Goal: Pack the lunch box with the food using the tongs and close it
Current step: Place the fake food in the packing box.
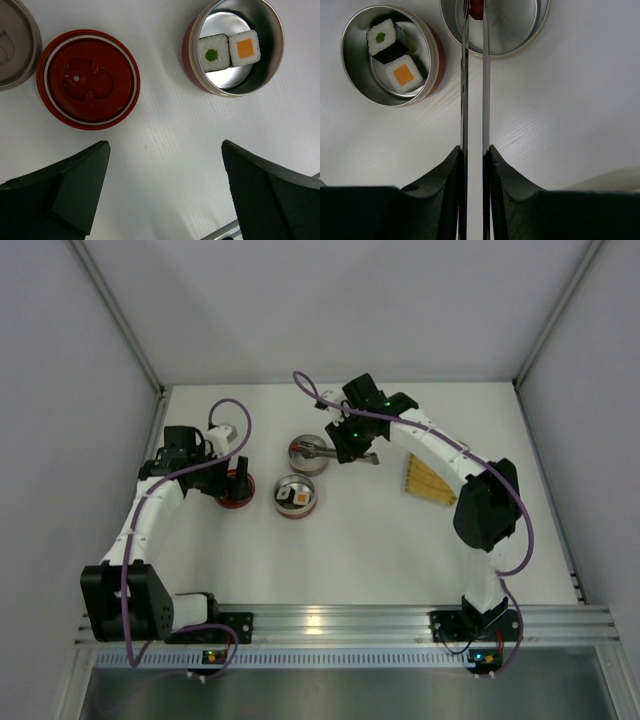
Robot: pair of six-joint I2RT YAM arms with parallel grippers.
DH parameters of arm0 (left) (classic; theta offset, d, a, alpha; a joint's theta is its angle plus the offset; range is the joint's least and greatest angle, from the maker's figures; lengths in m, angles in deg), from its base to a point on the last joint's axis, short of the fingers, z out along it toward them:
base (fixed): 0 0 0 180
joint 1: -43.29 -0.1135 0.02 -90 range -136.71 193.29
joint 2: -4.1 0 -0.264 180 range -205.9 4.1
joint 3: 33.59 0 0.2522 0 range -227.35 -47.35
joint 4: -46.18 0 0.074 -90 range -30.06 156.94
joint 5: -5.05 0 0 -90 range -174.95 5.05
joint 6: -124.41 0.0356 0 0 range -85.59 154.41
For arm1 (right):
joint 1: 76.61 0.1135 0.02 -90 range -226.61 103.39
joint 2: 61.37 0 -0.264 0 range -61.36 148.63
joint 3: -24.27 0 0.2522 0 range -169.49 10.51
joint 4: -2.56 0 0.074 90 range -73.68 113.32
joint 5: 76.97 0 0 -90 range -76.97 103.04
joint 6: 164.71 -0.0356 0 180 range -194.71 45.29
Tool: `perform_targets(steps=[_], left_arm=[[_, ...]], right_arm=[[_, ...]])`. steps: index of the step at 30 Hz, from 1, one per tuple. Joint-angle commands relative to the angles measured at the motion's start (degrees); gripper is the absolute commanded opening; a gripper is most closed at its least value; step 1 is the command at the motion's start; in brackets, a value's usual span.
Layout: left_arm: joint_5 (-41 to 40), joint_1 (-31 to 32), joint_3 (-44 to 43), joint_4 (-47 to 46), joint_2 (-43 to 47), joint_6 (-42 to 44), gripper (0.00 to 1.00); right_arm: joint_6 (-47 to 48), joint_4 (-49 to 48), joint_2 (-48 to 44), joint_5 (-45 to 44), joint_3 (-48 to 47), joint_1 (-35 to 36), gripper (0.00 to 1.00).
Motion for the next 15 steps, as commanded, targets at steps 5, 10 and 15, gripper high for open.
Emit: perform_targets(steps=[5, 10, 15], left_arm=[[0.6, -0.4, -0.3, -2.3, 0.0, 0.8, 0.98], [0.6, -0.4, -0.6, -1.9, 0.1, 0.8, 0.98], [0.3, -0.4, -1.2, -1.2, 0.3, 1.0, 0.98]], right_arm=[[0.4, -1.6, -0.5, 0.4, -1.6, 1.2, 0.29], [0.4, -1.6, -1.0, 1.1, -1.7, 1.3, 0.41], [0.6, -1.5, -2.4, 1.0, -1.6, 1.1, 0.42]])
